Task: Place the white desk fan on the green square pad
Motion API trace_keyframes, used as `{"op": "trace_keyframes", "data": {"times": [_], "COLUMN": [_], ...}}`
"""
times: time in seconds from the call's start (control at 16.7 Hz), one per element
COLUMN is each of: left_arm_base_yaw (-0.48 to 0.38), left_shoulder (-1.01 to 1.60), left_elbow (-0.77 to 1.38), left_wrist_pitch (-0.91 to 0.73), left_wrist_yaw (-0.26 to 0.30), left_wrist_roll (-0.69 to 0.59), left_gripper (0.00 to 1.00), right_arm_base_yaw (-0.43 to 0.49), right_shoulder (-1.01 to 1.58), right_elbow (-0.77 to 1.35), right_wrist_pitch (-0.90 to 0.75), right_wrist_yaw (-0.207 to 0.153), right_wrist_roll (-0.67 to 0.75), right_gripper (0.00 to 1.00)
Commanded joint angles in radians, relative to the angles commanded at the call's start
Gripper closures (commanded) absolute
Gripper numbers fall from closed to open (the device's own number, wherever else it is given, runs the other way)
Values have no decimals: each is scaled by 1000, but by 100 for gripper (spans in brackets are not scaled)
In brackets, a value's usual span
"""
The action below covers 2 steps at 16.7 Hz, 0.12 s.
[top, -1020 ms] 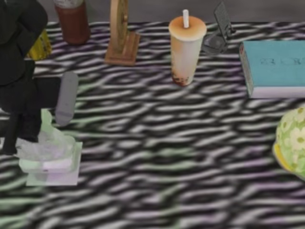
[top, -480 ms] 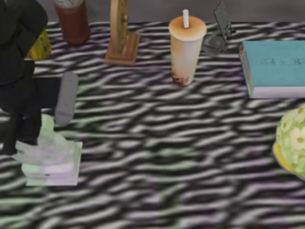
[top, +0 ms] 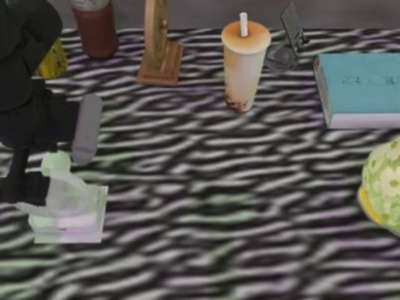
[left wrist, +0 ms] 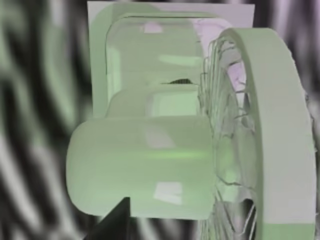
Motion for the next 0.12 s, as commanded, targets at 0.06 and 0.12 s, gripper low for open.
{"op": "trace_keyframes", "data": {"times": [0.06, 0.12], "left_arm_base_yaw": [0, 0], "left_shoulder": [0, 0], "left_elbow": [0, 0], "left_wrist_pitch": [0, 0], "left_wrist_yaw": [0, 0], "left_wrist_roll": [0, 0], "left_gripper": [0, 0], "right_arm_base_yaw": [0, 0], "right_shoulder": [0, 0], "right_elbow": [0, 0], "right_wrist_pitch": [0, 0], "right_wrist_yaw": [0, 0], "right_wrist_roll": [0, 0], "right_gripper": [0, 0]}}
